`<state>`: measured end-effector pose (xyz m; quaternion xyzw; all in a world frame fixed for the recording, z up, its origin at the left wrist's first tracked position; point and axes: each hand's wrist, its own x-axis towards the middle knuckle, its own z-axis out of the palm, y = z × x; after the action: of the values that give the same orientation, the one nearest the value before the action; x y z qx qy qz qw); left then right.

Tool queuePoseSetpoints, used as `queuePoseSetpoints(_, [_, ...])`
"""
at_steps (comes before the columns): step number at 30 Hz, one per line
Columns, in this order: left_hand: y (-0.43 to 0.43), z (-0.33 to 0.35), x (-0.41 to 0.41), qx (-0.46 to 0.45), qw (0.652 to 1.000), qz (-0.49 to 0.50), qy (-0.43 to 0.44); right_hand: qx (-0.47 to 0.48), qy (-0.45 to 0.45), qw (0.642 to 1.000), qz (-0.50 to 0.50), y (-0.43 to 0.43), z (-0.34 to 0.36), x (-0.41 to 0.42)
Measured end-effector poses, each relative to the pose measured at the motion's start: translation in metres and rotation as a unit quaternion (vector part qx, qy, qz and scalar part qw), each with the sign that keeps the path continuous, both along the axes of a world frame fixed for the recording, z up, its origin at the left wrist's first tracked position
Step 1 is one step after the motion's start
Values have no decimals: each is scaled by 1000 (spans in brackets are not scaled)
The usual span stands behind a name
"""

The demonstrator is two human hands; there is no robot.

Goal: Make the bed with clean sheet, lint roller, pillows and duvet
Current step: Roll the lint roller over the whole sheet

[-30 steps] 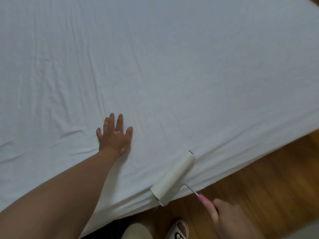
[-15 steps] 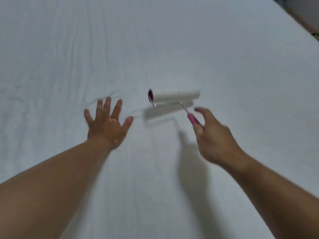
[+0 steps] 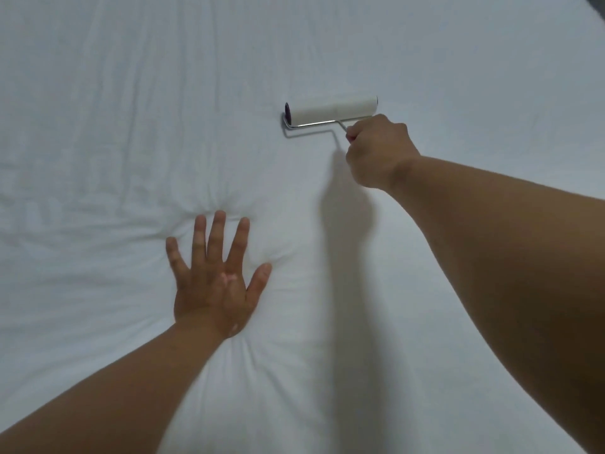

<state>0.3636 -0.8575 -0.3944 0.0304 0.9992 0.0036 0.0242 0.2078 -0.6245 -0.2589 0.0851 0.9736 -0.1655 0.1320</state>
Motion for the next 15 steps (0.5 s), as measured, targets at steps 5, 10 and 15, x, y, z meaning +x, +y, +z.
queuePoseSetpoints(5, [1,3,0,-13,1000,13,-13,33,-11,999,10,7,8,53])
queuePoseSetpoints(10, [1,10,3,-12,999,22,-26,15,-39,999,-10,18,14,134])
queuePoseSetpoints(15, [4,22,8,4,998,25,-52,-29,-38,997,-65,37,12,235])
